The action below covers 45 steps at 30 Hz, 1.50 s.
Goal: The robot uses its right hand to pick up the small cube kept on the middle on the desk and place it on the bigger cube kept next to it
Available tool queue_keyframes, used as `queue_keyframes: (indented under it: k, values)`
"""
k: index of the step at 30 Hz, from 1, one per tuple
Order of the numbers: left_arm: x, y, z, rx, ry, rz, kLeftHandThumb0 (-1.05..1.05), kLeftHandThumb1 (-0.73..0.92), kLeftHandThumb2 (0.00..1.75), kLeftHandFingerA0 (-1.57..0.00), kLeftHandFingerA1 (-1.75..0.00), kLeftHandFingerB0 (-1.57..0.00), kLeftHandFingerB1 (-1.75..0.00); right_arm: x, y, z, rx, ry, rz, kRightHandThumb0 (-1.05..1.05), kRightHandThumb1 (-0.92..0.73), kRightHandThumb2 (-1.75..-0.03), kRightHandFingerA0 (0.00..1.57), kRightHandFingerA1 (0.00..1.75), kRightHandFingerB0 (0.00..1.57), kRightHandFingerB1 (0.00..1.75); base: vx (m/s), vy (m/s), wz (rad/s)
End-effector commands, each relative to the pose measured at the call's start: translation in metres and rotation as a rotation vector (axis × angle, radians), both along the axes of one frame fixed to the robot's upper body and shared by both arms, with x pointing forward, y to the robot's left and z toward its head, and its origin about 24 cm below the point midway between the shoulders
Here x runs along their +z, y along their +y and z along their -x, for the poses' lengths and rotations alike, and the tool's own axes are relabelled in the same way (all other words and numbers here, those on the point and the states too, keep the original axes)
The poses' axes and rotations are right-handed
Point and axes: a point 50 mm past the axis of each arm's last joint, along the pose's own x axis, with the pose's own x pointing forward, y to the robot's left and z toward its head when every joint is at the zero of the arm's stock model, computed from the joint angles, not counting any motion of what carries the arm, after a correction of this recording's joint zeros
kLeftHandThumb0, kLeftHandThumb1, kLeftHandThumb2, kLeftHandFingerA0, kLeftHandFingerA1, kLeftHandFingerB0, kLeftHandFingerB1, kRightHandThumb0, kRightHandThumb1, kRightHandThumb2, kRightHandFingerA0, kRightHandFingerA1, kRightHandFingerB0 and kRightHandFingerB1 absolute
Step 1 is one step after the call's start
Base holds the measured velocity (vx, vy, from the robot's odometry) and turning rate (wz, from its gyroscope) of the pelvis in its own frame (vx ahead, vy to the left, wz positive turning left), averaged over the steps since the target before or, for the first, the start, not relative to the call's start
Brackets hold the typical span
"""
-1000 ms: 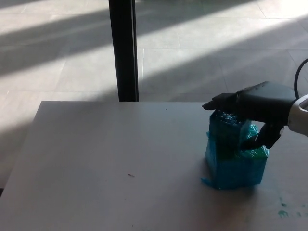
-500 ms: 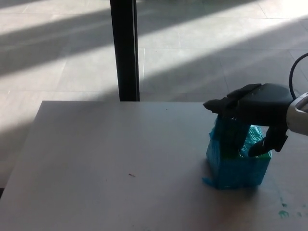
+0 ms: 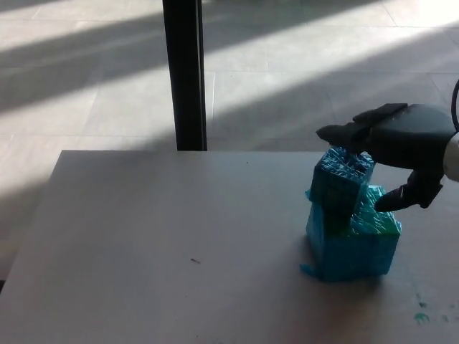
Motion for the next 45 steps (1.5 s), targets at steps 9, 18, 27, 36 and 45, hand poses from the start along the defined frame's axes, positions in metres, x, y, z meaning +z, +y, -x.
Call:
queue_keyframes:
  k: [9,18,27,36,45]
  values:
    - [-0.002,0.002,0.009,0.011,0.014,0.000,-0.91,0.76,1.20,-0.34,-0.59,-0.23,-0.47,0.058,-0.029,0.006,-0.048,-0.116,-0.244,-0.85,-0.49,-0.56,0.00,0.00,0.00,0.00,0.00,0.000,0.00]
    - [-0.002,0.002,0.013,0.018,0.019,-0.020,-0.91,0.92,0.72,-0.38,-0.50,-0.37,-0.39,0.083,-0.108,0.022,-0.280,-0.237,-0.393,-0.92,-0.53,-0.84,0.00,0.08,0.00,0.00,0.00,0.000,0.00]
    - [-0.002,0.002,0.015,-0.004,0.021,-0.017,-0.95,0.80,1.21,-0.24,-0.55,-0.28,-0.50,0.068,-0.200,0.067,-0.592,-0.449,-0.640,-0.81,-0.58,-0.86,0.00,0.11,0.03,0.13,0.00,0.000,0.00]
    - [-0.003,0.002,0.017,0.000,0.028,-0.014,-0.91,0.92,0.72,-0.24,-0.47,-0.33,-0.39,-0.004,-0.263,0.117,-0.965,-0.604,-0.877,-0.66,-0.55,-0.93,0.00,0.46,0.04,0.40,0.00,0.000,0.00]
    - [-0.005,0.002,0.018,0.030,0.023,0.000,-0.92,0.77,1.20,-0.26,-0.56,-0.32,-0.52,-0.104,-0.278,0.162,-1.278,-0.551,-1.137,-0.73,-0.58,-0.92,0.01,0.65,0.04,0.54,0.00,0.000,0.00]
